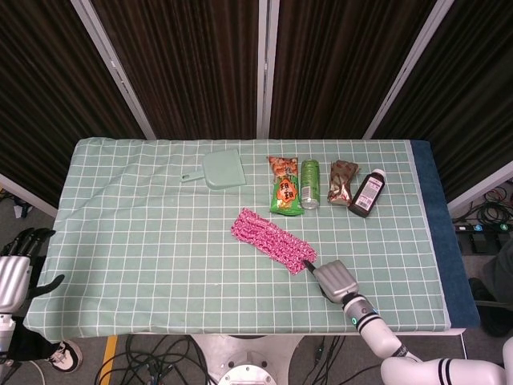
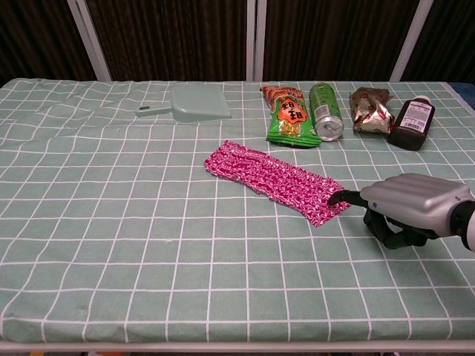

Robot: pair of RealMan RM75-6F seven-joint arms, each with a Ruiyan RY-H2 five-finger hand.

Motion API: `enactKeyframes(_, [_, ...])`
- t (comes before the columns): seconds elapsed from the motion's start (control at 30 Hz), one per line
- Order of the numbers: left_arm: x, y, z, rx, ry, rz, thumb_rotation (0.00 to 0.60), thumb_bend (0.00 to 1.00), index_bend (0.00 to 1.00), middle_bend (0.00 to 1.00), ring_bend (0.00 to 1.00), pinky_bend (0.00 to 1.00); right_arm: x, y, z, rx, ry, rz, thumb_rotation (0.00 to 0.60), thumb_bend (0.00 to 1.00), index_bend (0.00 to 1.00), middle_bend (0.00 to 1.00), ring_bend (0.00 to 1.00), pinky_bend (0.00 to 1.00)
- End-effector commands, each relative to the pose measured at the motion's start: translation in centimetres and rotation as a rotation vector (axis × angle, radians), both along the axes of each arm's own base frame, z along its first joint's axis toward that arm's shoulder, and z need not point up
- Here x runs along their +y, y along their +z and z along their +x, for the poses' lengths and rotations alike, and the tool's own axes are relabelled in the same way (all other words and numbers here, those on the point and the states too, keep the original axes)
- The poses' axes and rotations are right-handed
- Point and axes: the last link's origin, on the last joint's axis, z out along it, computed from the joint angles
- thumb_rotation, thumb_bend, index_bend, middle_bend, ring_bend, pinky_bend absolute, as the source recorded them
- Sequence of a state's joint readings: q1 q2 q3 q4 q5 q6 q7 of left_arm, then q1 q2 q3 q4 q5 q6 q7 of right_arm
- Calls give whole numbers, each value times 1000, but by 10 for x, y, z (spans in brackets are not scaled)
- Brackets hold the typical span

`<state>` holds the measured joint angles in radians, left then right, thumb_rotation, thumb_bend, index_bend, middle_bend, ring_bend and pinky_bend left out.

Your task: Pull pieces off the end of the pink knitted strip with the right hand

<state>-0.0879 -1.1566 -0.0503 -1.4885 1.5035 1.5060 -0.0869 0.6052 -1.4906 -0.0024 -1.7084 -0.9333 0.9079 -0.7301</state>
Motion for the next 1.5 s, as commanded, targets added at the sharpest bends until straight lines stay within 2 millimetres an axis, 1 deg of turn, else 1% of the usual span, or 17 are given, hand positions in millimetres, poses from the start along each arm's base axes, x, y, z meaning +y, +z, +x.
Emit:
enactKeyframes(0.03, [0,0,0,-1,-1,2,600,145,175,155,100,275,-1,0,0,6,-1,3,600,1000,117,977,943,880])
enactKeyframes(0.27, [-1,0,-1,0,-1,0,600,145,175,155,100,275,-3,1,-1,17,-11,-3,600,1000,126,976,943,880])
enactKeyframes(0.47, [-1,-1,0,2,-2,-2,600,146,175,155,101,275,-4,6,-6,40,-29,-12,600,1000,127,976,943,879])
enactKeyframes(0.77, [1,-2,3,7,-3,-5,600,145,175,155,100,275,-4,15,-28,79,-94,-29,600,1000,129,976,943,880])
enactKeyframes(1.07, [2,-3,5,14,-4,-10,600,146,175,155,100,275,-4,31,-50,98,-150,-62,600,1000,133,976,943,880])
enactKeyframes(1.2, [1,-3,5,17,-4,-10,600,145,175,155,100,275,-2,37,-63,103,-185,-72,600,1000,140,976,943,880])
enactKeyframes(1.5, [2,-3,7,18,-8,-12,600,145,175,155,100,275,-2,57,-77,99,-213,-129,600,1000,140,976,943,880])
